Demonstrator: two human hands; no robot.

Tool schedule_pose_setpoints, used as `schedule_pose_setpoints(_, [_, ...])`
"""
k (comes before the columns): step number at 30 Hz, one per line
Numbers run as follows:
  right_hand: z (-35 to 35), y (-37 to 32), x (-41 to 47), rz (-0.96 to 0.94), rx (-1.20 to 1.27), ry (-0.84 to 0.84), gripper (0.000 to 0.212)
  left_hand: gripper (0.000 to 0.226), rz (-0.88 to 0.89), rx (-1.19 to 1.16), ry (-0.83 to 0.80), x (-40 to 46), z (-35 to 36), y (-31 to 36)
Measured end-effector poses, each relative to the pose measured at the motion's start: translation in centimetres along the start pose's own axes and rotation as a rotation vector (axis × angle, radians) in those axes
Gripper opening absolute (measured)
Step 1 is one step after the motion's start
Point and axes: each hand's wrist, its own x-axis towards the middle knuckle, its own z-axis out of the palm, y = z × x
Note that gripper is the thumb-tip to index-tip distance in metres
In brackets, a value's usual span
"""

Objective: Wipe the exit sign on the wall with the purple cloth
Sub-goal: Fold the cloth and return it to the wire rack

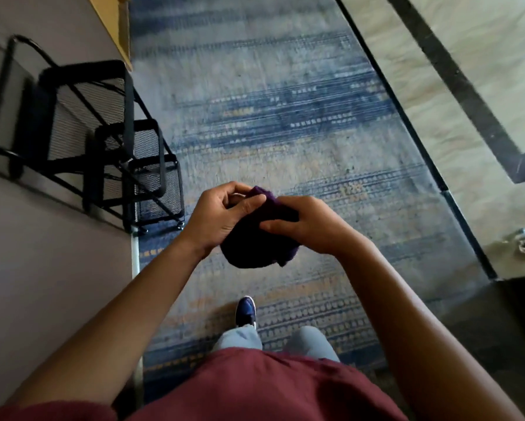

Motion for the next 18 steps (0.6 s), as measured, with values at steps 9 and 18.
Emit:
schedule_pose_setpoints(9, [-9.9, 4.2, 12.8, -0.098, 0.261, -0.073, 0.014, 0.044, -0.049, 0.077, 0.388, 11.2, 1.6, 0.4])
schedule_pose_setpoints(18, [-14.3, 1.5, 23.0, -0.144, 0.67, -0.234, 0.015, 0.081, -0.356, -0.217, 0.6, 15.4, 1.9, -0.9])
